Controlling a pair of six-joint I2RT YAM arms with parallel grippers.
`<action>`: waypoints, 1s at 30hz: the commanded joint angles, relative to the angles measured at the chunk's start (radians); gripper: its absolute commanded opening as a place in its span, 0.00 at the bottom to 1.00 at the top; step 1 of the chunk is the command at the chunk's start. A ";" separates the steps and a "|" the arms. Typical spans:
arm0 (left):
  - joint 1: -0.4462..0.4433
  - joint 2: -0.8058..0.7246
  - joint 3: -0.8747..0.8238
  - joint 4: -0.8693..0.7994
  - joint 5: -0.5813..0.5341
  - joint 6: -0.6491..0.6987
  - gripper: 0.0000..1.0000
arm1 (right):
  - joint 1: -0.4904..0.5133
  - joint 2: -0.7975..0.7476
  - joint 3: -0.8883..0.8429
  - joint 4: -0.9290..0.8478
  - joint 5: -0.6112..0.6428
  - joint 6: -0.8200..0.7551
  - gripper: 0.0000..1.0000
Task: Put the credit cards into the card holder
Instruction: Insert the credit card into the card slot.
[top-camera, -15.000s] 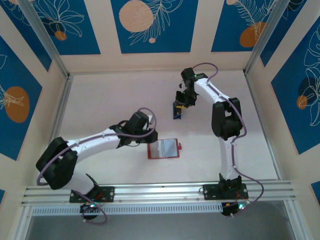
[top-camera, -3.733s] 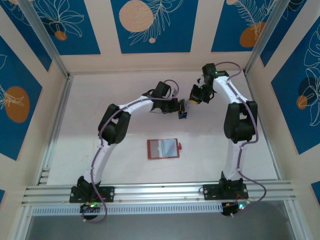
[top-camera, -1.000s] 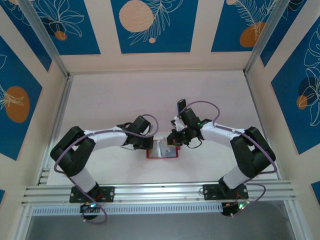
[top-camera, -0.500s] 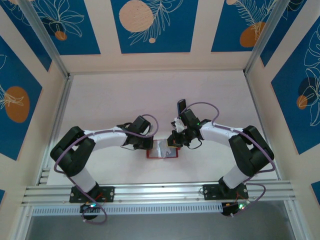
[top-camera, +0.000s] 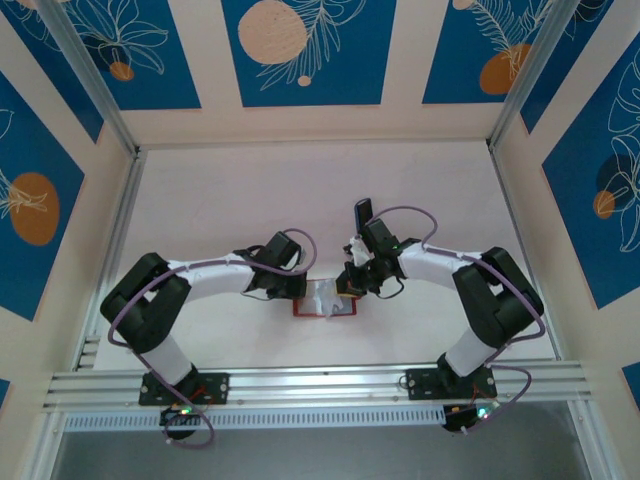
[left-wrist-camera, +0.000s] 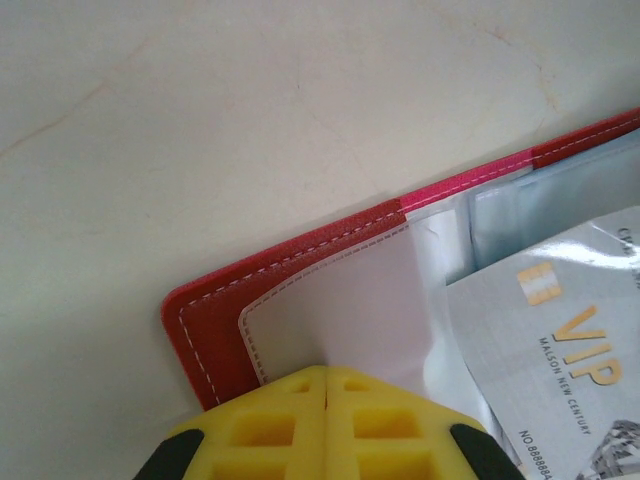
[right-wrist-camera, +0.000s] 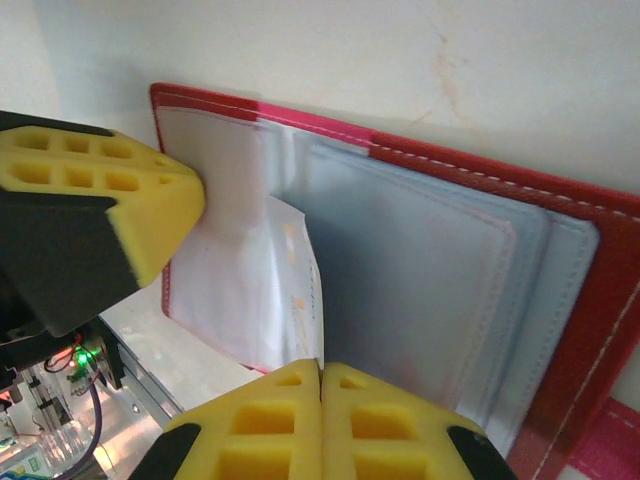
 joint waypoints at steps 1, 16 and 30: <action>-0.012 0.035 -0.038 -0.027 -0.024 -0.008 0.05 | -0.002 0.031 0.009 -0.026 -0.029 -0.009 0.00; -0.016 0.034 -0.053 -0.014 -0.022 -0.009 0.05 | -0.046 0.103 0.046 0.045 -0.116 0.036 0.00; -0.018 0.027 -0.072 0.000 -0.019 -0.017 0.05 | -0.037 0.097 -0.008 0.189 -0.138 0.115 0.00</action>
